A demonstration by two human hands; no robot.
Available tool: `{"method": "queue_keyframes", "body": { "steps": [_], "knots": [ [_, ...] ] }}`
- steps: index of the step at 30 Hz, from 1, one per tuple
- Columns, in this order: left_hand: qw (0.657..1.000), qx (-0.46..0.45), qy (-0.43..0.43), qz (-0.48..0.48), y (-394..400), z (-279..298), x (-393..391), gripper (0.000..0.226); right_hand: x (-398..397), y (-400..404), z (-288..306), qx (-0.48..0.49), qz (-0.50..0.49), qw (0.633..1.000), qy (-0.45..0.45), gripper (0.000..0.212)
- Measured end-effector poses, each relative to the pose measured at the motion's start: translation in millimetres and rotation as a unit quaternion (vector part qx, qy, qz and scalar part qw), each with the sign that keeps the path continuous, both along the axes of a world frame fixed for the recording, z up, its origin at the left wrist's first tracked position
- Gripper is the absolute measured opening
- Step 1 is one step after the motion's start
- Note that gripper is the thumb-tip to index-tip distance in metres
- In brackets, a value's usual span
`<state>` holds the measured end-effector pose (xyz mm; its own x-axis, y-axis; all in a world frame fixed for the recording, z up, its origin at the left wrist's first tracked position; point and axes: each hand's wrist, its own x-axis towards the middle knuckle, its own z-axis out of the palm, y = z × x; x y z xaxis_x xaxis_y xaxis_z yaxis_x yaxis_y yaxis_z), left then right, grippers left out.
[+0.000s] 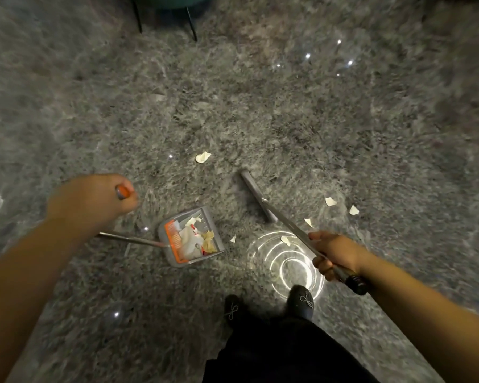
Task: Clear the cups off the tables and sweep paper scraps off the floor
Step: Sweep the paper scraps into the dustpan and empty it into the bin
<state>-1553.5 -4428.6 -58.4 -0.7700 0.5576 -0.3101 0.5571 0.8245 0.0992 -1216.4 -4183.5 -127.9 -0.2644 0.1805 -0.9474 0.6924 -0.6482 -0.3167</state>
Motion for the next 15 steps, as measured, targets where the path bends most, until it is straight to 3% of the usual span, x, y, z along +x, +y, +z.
{"method": "queue_keyframes", "body": {
  "steps": [8, 15],
  "knots": [
    [0.998, 0.052, 0.004, -0.044, 47.3, -8.3, 53.3, 0.025, 31.0, 24.1, -9.7, -0.011, -0.06, 0.998, 0.017, 0.022],
    [0.994, 0.044, 0.016, -0.103, 120.2, -20.2, 120.9, 0.02, 72.1, 57.4, 1.6, -0.002, -0.075, 0.997, 0.017, 0.021]
  ]
}}
